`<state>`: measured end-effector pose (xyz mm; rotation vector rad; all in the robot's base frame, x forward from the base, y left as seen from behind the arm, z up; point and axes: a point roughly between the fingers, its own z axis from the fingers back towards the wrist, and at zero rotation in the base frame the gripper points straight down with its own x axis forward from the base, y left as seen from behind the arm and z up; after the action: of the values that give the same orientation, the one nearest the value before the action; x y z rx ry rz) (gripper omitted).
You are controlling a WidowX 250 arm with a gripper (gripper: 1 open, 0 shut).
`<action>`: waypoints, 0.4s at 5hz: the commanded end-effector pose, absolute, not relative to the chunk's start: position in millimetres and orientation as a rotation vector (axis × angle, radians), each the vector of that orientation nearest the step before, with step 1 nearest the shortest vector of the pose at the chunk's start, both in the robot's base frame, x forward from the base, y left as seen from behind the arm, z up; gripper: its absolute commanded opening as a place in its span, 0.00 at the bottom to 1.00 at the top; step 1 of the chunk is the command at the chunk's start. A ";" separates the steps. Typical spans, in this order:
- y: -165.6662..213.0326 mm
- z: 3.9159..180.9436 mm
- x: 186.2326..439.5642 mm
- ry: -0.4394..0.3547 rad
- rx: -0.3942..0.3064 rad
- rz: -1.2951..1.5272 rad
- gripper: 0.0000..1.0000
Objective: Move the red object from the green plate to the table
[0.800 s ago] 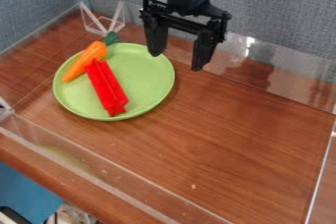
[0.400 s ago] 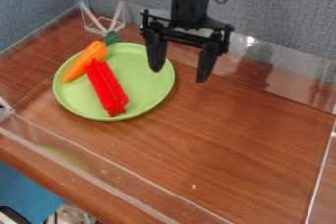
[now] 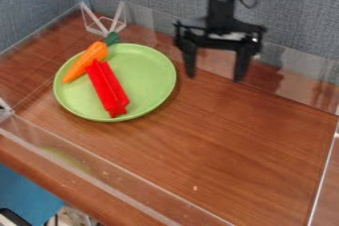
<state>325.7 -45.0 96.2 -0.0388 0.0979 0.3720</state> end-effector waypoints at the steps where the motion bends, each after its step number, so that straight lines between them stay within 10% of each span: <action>1: -65.7 112.3 342.3 0.013 -0.082 0.433 1.00; 2: -82.5 106.7 352.9 -0.004 -0.106 0.495 1.00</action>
<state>345.0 -79.3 86.2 -0.0797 0.0606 0.5017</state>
